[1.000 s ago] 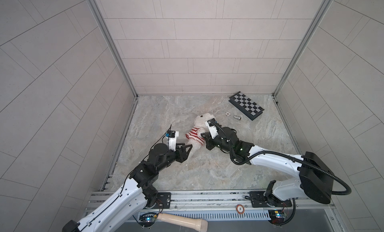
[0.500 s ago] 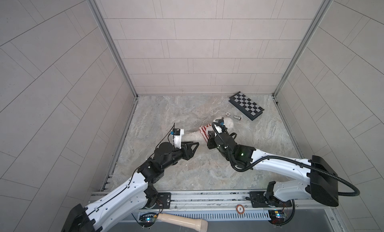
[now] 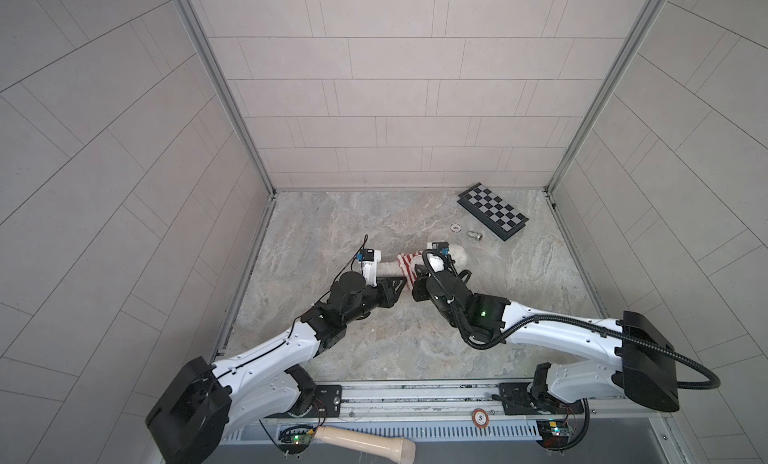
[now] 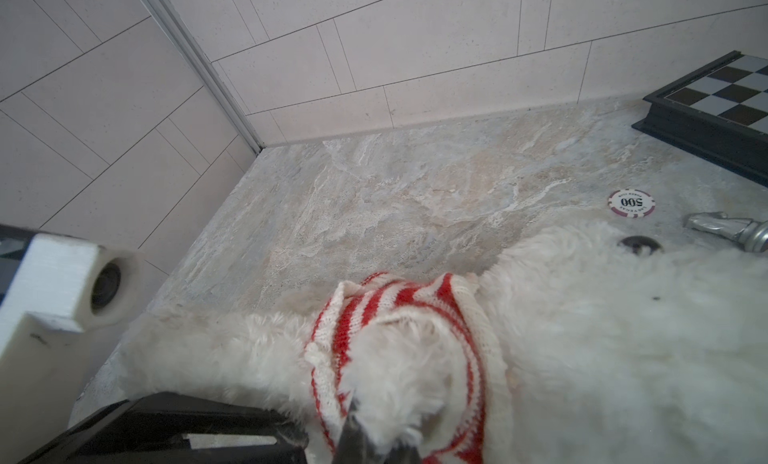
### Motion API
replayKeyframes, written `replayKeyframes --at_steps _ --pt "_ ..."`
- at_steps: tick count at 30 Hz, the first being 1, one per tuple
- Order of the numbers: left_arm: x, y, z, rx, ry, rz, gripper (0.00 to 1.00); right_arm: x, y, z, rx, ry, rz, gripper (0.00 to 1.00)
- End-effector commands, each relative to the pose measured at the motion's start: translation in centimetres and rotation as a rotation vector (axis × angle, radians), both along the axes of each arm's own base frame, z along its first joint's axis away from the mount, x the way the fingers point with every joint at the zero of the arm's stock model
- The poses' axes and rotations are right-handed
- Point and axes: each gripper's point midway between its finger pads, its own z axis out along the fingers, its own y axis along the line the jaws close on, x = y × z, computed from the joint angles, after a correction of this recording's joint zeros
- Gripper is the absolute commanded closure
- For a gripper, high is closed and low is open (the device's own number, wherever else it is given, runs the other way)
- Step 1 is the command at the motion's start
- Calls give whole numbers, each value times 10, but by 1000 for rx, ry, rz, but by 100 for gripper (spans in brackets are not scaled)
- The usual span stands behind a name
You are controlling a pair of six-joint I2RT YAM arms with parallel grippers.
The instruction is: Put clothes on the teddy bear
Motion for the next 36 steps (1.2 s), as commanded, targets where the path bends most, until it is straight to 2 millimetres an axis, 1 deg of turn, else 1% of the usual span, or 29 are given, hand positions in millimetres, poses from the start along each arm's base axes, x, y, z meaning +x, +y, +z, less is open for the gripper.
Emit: replayKeyframes --at_steps 1,6,10,12,15,17,20,22,24,27,29,31,35,36 --pt "6 -8 20 -44 -44 -5 68 0 2 22 100 -30 -20 100" --pt "13 -13 20 -34 -44 -3 69 -3 3 26 115 -34 -13 100" --pt "18 -15 15 -21 -36 6 73 -6 7 26 126 -30 -1 100" --pt "20 -16 13 -21 -32 7 78 -7 9 25 130 -27 7 100" --pt "21 -14 9 -19 -25 12 93 -7 8 23 128 -27 8 100" --pt "21 -6 6 -17 -21 28 99 -8 6 24 115 -33 12 100" --pt "23 15 -3 -10 -5 74 100 -11 -1 30 79 -65 28 100" --pt "24 31 -7 -13 -1 106 100 -16 -3 34 54 -96 71 100" --pt "24 43 -11 9 2 129 100 -20 -6 34 39 -113 113 100" --pt "22 56 -16 38 3 149 100 -21 -13 35 17 -117 147 100" --pt "21 59 -17 48 1 156 100 -21 -17 34 1 -114 149 100" --pt "19 60 -16 47 -4 151 100 -20 -15 35 4 -118 168 100" --pt "15 49 -8 23 -24 86 100 -20 3 36 6 -119 239 100" --pt "12 45 -6 20 -30 63 97 -20 8 36 6 -118 255 100"
